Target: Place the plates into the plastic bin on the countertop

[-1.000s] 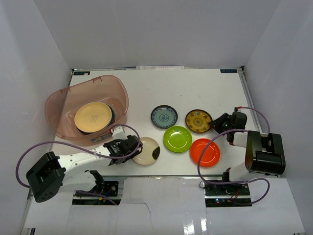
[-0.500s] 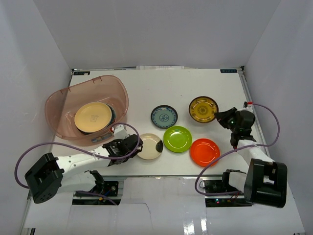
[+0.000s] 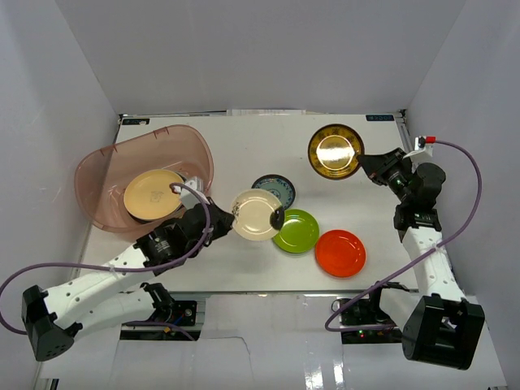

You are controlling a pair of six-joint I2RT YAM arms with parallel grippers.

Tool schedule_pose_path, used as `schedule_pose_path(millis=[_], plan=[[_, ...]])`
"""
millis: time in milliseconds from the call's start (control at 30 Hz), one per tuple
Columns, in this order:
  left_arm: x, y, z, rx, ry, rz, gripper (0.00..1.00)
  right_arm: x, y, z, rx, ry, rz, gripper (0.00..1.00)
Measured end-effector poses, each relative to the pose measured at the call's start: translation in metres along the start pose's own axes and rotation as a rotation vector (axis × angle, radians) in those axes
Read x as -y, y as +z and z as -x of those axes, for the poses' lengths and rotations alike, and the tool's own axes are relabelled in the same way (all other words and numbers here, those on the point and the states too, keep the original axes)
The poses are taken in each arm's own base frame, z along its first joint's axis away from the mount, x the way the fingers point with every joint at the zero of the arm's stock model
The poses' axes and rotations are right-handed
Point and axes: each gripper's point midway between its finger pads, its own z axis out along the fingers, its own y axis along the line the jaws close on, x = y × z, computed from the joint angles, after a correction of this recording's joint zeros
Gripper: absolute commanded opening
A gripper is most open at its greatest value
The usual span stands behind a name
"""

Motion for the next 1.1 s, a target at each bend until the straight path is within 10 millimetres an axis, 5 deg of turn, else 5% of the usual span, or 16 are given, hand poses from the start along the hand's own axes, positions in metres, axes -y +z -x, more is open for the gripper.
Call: schedule_pose_path(millis=[133, 233, 400, 533, 700, 800, 900, 1033, 1100], plan=[[0.043, -0.020, 0.059, 0.148, -0.005, -0.092, 0.00, -0.010, 0.001, -0.005, -0.029, 0.004, 0.027, 0.08], [0.037, -0.014, 0.108, 0.257, -0.020, -0.053, 0.00, -0.019, 0.005, -0.012, -0.055, 0.002, 0.052, 0.08], [-0.061, 0.008, 0.199, 0.428, -0.126, 0.208, 0.00, -0.064, 0.026, -0.051, -0.195, -0.034, 0.147, 0.08], [-0.126, -0.001, 0.235, 0.492, -0.195, 0.353, 0.00, -0.107, 0.043, -0.076, -0.274, -0.072, 0.239, 0.08], [-0.201, 0.003, 0.246, 0.486, -0.297, 0.498, 0.00, -0.149, 0.081, -0.105, -0.331, -0.103, 0.290, 0.08], [-0.238, 0.019, 0.214, 0.396, -0.342, 0.579, 0.02, -0.178, 0.107, -0.139, -0.397, -0.113, 0.327, 0.08], [-0.254, 0.026, 0.180, 0.307, -0.371, 0.624, 0.13, -0.204, 0.137, -0.172, -0.443, -0.124, 0.352, 0.08], [-0.247, 0.022, 0.183, 0.323, -0.373, 0.599, 0.67, -0.237, 0.176, -0.210, -0.471, -0.148, 0.361, 0.08], [-0.238, 0.015, 0.192, 0.359, -0.361, 0.569, 0.80, -0.252, 0.192, -0.225, -0.470, -0.162, 0.368, 0.08]])
